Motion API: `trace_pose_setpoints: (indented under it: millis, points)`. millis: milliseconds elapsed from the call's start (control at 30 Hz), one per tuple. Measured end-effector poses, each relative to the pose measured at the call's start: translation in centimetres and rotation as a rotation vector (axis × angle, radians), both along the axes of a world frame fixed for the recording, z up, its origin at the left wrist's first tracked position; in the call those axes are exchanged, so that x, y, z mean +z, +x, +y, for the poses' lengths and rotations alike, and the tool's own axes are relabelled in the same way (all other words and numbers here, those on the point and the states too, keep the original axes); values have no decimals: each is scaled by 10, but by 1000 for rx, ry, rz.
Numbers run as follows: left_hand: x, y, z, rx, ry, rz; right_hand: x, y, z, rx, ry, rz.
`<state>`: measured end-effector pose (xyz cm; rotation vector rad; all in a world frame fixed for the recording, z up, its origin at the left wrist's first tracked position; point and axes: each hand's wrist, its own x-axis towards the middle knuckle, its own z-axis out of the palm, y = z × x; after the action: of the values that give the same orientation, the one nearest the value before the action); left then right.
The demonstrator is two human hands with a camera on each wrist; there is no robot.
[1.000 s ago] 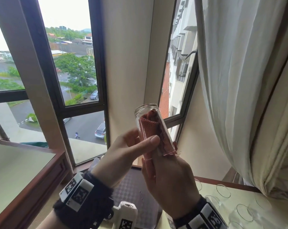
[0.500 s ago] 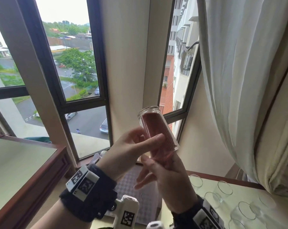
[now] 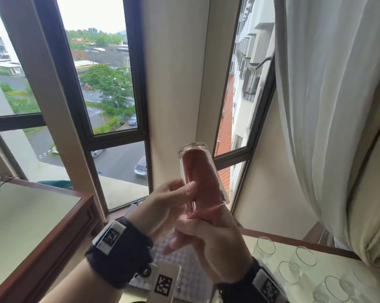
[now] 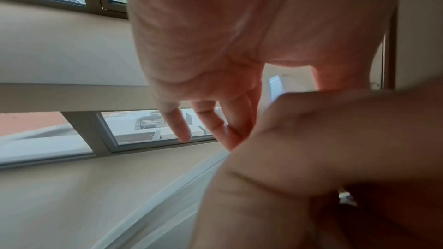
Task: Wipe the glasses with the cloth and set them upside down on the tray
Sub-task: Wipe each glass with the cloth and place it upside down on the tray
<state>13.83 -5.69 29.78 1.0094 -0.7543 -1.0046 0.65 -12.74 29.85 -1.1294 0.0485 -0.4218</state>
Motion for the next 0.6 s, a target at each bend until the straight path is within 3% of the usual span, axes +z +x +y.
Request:
trace_pose_setpoints:
  millis: [67,100,133,233,267,367,433,500,533,600]
  points:
    - [5,2,1,56,11,-69,1,7,6,-33,62,16]
    - [6,5,1,100,30,-116,-3,12,5,-105,-46,72]
    - [8,8,2,143,52,-164,-7,16,4,-212,-258,142]
    - [8,20,4,248,79,-268,-21,29,-3,-477,-1142,265]
    - [9,23,5,269,92,-276,-21,31,-3,-490,-1307,282]
    - [5,30,9,242,132,-304,-20,44,-8,-563,-1500,261]
    - [2,35,12,211,117,-292,-18,50,-6,-610,-1568,295]
    - [1,42,18,163,83,-236,-15,52,2,-540,-1488,338]
    - [1,45,21,128,65,-186,-11,52,6,-451,-1347,325]
    - [1,48,25,50,18,-56,-2,51,13,-222,-832,223]
